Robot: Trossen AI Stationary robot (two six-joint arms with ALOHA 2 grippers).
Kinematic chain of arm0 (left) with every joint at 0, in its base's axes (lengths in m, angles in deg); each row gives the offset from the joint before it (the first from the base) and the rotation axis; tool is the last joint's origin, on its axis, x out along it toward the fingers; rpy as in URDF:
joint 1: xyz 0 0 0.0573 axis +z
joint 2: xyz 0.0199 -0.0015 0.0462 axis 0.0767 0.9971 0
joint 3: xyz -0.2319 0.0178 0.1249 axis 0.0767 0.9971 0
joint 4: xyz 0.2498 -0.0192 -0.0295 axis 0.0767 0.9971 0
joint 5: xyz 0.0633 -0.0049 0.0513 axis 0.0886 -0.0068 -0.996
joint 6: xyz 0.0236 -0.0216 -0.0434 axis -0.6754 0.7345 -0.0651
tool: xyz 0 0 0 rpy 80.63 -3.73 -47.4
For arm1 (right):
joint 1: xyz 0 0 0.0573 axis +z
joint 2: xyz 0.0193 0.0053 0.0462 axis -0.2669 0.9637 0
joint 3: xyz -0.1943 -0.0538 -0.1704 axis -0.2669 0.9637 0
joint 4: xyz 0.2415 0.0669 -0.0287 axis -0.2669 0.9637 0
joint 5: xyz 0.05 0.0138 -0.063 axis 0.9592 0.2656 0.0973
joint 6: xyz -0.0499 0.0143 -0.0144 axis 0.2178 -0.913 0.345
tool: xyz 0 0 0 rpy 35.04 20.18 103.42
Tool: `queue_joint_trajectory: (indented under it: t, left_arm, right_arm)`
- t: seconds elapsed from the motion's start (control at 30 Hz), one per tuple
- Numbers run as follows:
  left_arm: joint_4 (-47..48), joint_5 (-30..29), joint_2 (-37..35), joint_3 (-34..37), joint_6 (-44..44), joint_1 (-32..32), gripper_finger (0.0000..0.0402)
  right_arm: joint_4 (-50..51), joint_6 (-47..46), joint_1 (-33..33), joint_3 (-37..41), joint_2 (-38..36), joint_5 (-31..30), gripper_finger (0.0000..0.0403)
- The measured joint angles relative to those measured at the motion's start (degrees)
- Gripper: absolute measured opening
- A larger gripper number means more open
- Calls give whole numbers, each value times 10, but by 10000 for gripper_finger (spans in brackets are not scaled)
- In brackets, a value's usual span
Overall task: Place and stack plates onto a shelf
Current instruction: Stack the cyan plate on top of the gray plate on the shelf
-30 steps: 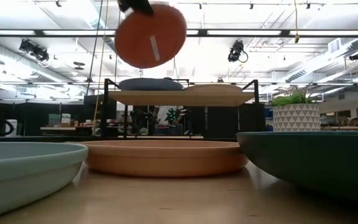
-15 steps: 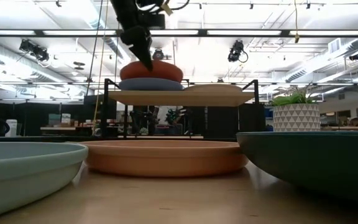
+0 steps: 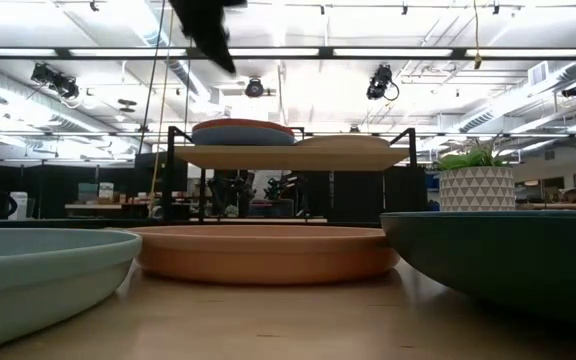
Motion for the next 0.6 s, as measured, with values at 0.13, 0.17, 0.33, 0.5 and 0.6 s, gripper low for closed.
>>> queue_joint_trajectory:
  t: [0.13, 0.17, 0.33, 0.5, 0.6]
  left_arm:
    - [25, 31, -55, 21, 67, -79, 174]
    - [27, 42, -66, 36, 92, -100, 171]
    - [1, 80, -109, 143, 235, -234, 160]
    - [-59, 83, -125, 264, 364, -374, 152]
    - [-144, 113, -121, 331, 466, -431, 148]
  right_arm:
    - [1, 5, 0, 0, 0, 8, 150]
    - [2, 9, 0, 0, 0, 14, 150]
    - [2, 24, 0, 0, 0, 32, 150]
    - [1, 31, 0, 0, 0, 34, 150]
    - [-5, 32, 0, 0, 0, 34, 150]
